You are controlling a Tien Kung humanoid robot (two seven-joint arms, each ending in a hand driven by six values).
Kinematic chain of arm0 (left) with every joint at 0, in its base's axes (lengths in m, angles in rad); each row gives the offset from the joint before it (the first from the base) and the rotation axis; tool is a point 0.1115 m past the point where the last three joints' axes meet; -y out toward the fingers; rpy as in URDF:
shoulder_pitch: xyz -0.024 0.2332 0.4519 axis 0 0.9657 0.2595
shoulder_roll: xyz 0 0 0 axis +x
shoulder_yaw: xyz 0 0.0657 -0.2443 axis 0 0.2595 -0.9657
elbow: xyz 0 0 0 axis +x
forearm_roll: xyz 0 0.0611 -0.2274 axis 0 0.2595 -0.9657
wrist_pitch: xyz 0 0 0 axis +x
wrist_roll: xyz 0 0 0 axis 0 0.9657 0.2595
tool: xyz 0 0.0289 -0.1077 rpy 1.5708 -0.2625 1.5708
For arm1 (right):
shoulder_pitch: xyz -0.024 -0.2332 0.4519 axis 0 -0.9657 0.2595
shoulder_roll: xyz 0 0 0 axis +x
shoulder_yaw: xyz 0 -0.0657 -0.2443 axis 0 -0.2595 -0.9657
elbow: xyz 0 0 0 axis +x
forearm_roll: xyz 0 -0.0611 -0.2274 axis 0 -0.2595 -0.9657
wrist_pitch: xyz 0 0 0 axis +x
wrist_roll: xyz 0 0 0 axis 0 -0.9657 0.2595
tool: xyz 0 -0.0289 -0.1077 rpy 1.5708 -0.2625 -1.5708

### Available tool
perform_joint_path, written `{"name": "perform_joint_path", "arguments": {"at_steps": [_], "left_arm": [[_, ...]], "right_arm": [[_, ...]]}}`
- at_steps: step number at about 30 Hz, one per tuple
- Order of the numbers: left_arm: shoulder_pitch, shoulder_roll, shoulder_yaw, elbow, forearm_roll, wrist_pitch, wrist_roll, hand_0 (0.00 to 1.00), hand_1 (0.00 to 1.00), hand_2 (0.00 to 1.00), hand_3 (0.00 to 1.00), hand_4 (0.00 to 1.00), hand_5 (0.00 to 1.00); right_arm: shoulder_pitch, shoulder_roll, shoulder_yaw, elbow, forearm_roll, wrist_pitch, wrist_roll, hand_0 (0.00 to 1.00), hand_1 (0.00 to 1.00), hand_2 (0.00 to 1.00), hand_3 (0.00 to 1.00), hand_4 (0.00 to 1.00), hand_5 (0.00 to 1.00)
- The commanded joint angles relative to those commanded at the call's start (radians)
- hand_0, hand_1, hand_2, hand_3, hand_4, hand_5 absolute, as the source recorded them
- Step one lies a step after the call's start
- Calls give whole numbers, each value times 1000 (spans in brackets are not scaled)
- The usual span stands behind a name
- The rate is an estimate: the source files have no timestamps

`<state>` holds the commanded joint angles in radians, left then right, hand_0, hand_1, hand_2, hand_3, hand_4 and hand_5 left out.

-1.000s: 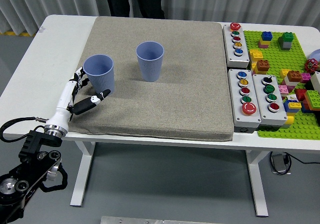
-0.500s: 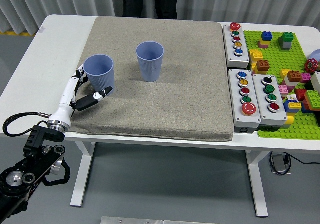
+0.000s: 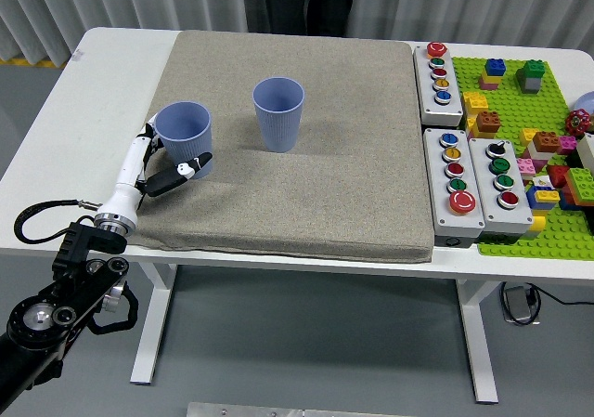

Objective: Pick cup pour cup place

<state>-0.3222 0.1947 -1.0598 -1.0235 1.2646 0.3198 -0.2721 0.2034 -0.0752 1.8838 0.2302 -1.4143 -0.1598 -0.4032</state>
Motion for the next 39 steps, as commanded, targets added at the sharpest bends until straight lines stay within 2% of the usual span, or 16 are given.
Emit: {"name": "perform_joint_path", "arguments": {"at_steps": [20,32,33,38,39], "left_arm": [[-34,-44,-28,44,7,-5,6,864,874,998,998,972,422],[-47,-56,-24,63,5,-5,8,848,847,998,998,955,404],[-47,-56,-24,64,5,-4,8,808,800,972,998,948,392],[-44,-59,-20,70,3,22,2,808,800,972,998,948,392],[-44,-59,-19,70,1,31,0,736,707,854,941,915,342]], "right_arm": [[10,0,0,-1,1,2,3,693,657,607,626,2,320],[10,0,1,-1,-2,4,3,693,658,607,628,2,321],[10,0,1,-1,-2,4,3,692,659,608,628,2,321],[5,1,4,-1,-11,6,1,692,659,608,628,2,321],[5,1,5,-1,-12,7,0,692,659,608,629,2,322]]}}
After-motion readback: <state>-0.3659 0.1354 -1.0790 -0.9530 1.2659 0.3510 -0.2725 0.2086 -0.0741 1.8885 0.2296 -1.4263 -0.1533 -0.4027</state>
